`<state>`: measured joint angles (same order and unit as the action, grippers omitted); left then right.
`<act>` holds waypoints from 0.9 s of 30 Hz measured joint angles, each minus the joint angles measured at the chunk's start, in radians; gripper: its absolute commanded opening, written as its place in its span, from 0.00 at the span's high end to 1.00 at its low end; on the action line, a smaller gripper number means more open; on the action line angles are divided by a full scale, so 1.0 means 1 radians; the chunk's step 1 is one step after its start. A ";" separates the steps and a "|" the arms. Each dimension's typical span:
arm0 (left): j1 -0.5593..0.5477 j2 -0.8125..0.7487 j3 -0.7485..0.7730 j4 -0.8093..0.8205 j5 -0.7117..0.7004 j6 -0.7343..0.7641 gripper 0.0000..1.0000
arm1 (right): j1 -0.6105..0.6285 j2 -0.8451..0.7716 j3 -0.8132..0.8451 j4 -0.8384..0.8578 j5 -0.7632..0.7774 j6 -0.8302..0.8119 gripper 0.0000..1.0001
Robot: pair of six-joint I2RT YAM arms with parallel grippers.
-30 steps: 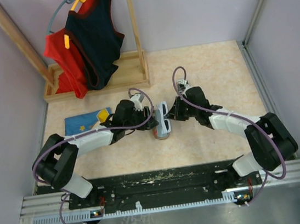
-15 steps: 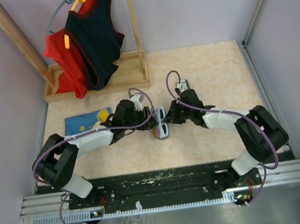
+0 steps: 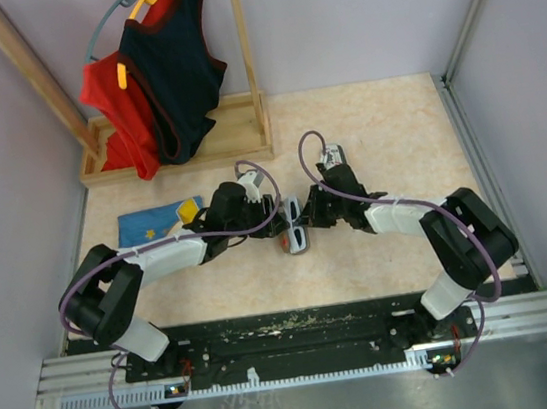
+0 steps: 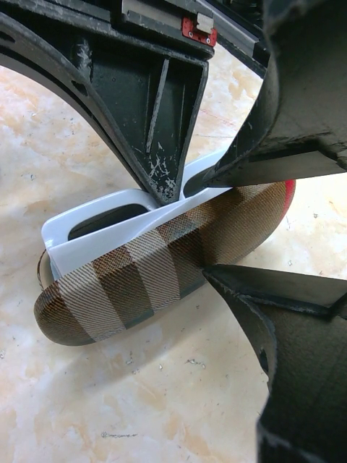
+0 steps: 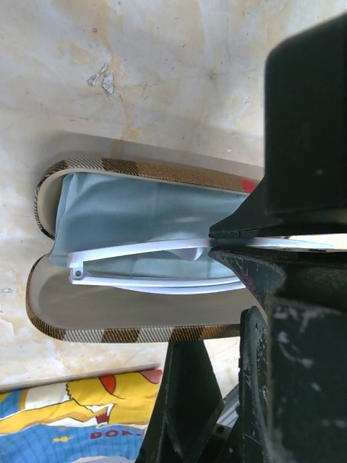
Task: Organize the sunglasses
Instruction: Place the sunglasses in the sunglasses case.
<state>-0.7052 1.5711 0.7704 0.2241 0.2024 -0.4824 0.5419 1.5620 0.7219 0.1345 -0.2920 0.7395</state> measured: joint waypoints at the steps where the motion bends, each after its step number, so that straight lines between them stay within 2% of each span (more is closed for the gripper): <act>1: 0.000 0.000 0.000 0.000 0.000 0.000 0.47 | 0.001 0.003 0.000 0.000 0.003 0.001 1.00; 27: 0.000 0.000 0.000 0.000 -0.002 0.000 0.48 | 0.006 0.031 0.000 0.015 0.035 0.005 1.00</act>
<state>-0.7052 1.5711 0.7704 0.2237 0.2008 -0.4824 0.5480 1.5932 0.7223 0.1493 -0.2565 0.7441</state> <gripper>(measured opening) 0.527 0.038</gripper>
